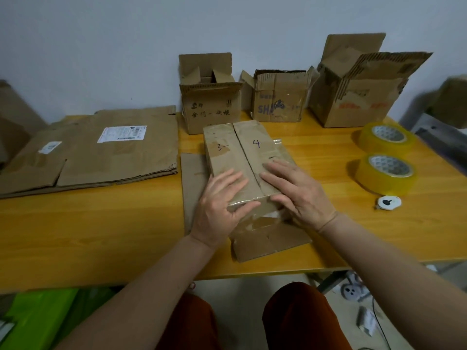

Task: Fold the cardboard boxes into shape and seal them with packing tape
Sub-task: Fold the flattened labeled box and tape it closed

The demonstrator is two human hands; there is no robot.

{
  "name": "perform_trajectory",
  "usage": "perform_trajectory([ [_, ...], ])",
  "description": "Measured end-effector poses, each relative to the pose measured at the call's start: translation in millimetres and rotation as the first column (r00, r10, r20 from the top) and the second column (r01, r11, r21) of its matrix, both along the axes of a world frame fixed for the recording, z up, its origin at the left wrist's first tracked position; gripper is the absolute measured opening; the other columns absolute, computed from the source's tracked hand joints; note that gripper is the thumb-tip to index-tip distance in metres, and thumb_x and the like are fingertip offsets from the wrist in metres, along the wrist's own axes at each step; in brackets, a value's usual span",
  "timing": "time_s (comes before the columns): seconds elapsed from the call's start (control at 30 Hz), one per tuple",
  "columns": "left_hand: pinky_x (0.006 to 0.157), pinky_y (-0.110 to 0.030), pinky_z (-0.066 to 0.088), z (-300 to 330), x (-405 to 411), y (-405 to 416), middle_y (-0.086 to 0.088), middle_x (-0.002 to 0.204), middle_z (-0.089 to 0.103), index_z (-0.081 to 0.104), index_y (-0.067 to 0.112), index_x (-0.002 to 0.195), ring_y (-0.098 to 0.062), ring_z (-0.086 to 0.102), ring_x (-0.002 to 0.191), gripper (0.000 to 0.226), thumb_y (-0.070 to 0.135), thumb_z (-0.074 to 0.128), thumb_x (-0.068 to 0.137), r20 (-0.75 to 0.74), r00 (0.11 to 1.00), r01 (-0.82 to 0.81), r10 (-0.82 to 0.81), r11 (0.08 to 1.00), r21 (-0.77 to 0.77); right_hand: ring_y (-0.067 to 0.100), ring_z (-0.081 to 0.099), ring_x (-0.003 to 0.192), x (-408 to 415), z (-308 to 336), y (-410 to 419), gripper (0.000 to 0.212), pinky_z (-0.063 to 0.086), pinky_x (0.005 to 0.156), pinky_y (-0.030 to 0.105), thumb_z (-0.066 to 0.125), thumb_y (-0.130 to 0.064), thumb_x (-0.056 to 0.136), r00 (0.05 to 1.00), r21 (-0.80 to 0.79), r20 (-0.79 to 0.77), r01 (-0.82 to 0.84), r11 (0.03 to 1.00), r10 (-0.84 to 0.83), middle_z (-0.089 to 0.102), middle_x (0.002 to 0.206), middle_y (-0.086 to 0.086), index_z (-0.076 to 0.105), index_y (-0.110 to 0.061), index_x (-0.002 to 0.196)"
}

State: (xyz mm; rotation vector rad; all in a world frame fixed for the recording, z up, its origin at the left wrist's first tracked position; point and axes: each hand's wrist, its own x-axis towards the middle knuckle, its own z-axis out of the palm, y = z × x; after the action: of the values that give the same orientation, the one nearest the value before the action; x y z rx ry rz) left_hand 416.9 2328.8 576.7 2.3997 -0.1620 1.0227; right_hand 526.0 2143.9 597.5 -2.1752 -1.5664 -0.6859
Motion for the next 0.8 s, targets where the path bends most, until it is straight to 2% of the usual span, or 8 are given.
perform_trajectory([
  [0.2, 0.104, -0.050, 0.042, 4, -3, 1, -0.014, 0.122, 0.064, 0.066, 0.001, 0.115, -0.028, 0.054, 0.120, 0.050, 0.033, 0.072, 0.078, -0.034, 0.999, 0.016, -0.018, 0.998, -0.066, 0.008, 0.015, 0.146, -3, -14, -25, 0.047, 0.015, 0.117, 0.019, 0.030, -0.035, 0.102, 0.917, 0.047, -0.400, 0.029, 0.999, -0.008, 0.017, 0.159, -0.005, 0.024, -0.028, 0.149],
  [0.33, 0.105, -0.038, 0.037, 11, -5, -2, -0.014, 0.122, 0.064, 0.066, 0.001, 0.115, -0.021, 0.050, 0.120, 0.048, 0.030, 0.071, 0.078, -0.059, 0.998, -0.002, -0.002, 0.997, -0.075, -0.002, 0.019, 0.142, -10, -13, -30, 0.047, 0.016, 0.112, 0.010, 0.038, -0.033, 0.099, 0.826, 0.096, -0.562, 0.106, 0.990, -0.034, 0.022, 0.156, -0.014, 0.031, -0.033, 0.145],
  [0.4, 0.107, -0.038, 0.036, 16, -9, -3, -0.013, 0.123, 0.063, 0.065, 0.002, 0.117, -0.018, 0.046, 0.121, 0.047, 0.029, 0.072, 0.079, -0.112, 0.994, -0.010, 0.003, 0.998, -0.065, 0.001, 0.024, 0.140, -11, -6, -32, 0.049, 0.022, 0.111, 0.014, 0.048, -0.031, 0.096, 0.741, 0.103, -0.671, 0.121, 0.987, -0.021, 0.027, 0.154, -0.014, 0.037, -0.035, 0.143],
  [0.47, 0.109, -0.044, 0.036, 26, -12, -5, -0.005, 0.125, 0.061, 0.064, 0.009, 0.118, -0.015, 0.046, 0.122, 0.049, 0.041, 0.070, 0.081, -0.210, 0.976, -0.062, 0.052, 0.997, -0.041, 0.006, 0.034, 0.136, -14, -3, -38, 0.054, 0.034, 0.106, 0.018, 0.056, -0.033, 0.092, 0.581, 0.133, -0.814, 0.191, 0.972, -0.003, 0.035, 0.150, -0.011, 0.038, -0.034, 0.143],
  [0.57, 0.116, -0.052, 0.016, 49, -2, -19, 0.000, 0.125, 0.057, 0.059, 0.024, 0.112, -0.019, 0.046, 0.123, 0.071, 0.079, 0.037, 0.074, -0.329, 0.880, -0.255, 0.344, 0.924, 0.285, 0.012, 0.045, 0.125, -15, -5, -47, 0.050, 0.042, 0.095, 0.019, 0.056, -0.040, 0.092, 0.464, 0.093, -0.870, 0.489, 0.867, -0.169, 0.049, 0.141, -0.002, 0.048, -0.022, 0.138],
  [0.63, 0.114, -0.054, 0.000, 55, 6, -29, -0.008, 0.151, 0.034, 0.043, 0.029, 0.134, -0.028, 0.025, 0.141, 0.090, 0.087, 0.023, 0.069, -0.437, 0.788, -0.254, 0.434, 0.875, 0.411, 0.021, 0.046, 0.126, -13, -6, -49, 0.050, 0.042, 0.100, 0.034, 0.055, -0.038, 0.094, 0.385, -0.063, -0.848, 0.611, 0.789, -0.366, 0.050, 0.139, 0.006, 0.048, -0.015, 0.138],
  [0.7, 0.117, -0.053, -0.002, 49, 8, -33, -0.010, 0.160, 0.003, 0.013, 0.031, 0.150, -0.033, 0.001, 0.147, 0.097, 0.087, 0.022, 0.072, -0.549, 0.705, -0.220, 0.449, 0.874, 0.433, 0.026, 0.047, 0.126, -13, -8, -49, 0.052, 0.042, 0.101, 0.039, 0.056, -0.035, 0.094, 0.313, -0.155, -0.846, 0.630, 0.761, -0.432, 0.050, 0.139, 0.011, 0.045, -0.011, 0.139],
  [0.8, 0.118, -0.046, 0.005, 40, -2, -20, -0.008, 0.160, -0.005, -0.001, 0.026, 0.153, -0.029, -0.006, 0.147, 0.100, 0.085, 0.016, 0.074, -0.565, 0.698, -0.265, 0.439, 0.892, 0.366, 0.028, 0.049, 0.124, -15, -8, -46, 0.054, 0.043, 0.101, 0.040, 0.059, -0.032, 0.093, 0.267, -0.139, -0.877, 0.654, 0.744, -0.399, 0.051, 0.138, 0.013, 0.043, -0.007, 0.139],
])
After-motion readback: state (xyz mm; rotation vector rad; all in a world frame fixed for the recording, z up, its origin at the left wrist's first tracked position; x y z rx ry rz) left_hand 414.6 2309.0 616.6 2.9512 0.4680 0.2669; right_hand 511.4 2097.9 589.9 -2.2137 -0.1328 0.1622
